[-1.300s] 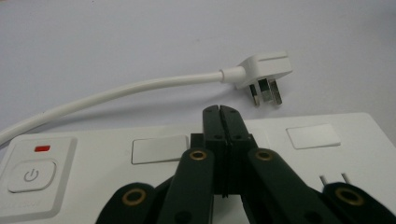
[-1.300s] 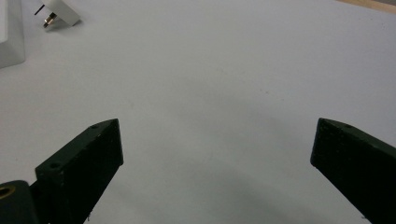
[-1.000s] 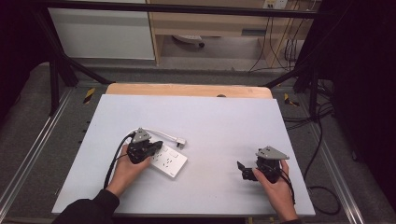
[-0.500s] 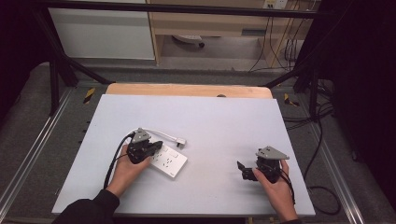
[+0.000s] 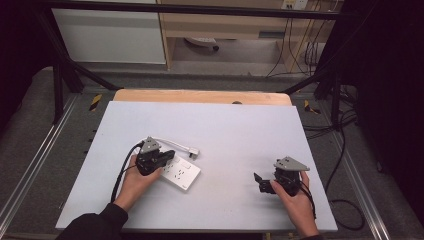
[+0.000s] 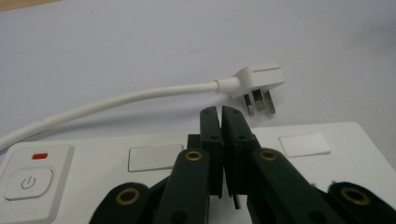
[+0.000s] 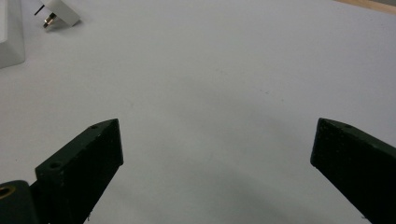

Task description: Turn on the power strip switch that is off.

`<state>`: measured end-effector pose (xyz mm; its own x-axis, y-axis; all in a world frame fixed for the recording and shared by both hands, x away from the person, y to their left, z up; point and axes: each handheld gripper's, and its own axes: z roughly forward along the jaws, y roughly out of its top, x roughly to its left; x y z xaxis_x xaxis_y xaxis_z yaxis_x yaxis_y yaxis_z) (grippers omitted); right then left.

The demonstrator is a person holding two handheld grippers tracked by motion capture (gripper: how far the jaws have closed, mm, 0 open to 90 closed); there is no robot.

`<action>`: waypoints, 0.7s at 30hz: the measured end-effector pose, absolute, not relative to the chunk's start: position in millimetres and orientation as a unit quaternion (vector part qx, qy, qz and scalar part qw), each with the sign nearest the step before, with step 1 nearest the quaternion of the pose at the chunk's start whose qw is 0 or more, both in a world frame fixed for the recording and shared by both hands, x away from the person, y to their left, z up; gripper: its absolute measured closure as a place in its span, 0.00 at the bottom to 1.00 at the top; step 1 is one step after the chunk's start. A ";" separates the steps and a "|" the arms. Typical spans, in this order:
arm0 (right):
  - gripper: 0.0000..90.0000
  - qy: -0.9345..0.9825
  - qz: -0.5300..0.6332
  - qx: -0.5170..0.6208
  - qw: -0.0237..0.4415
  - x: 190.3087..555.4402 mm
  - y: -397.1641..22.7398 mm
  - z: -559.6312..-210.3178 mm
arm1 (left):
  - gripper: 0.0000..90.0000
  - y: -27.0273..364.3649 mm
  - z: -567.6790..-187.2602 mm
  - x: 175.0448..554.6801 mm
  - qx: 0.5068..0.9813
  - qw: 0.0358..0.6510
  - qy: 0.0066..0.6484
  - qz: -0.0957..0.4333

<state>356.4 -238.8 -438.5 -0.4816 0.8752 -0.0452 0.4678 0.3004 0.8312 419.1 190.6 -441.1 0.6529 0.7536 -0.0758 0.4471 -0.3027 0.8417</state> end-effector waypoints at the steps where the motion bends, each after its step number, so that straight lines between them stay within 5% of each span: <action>1: 0.03 0.764 0.396 0.439 0.257 356.4 -238.9 -438.5 | 0.95 190.1 -441.0 418.9 0.786 0.455 0.382 0.170; 21: 0.03 0.765 0.397 0.438 0.256 356.3 -238.4 -438.4 | 0.73 187.9 -438.9 417.9 0.778 0.468 0.382 0.172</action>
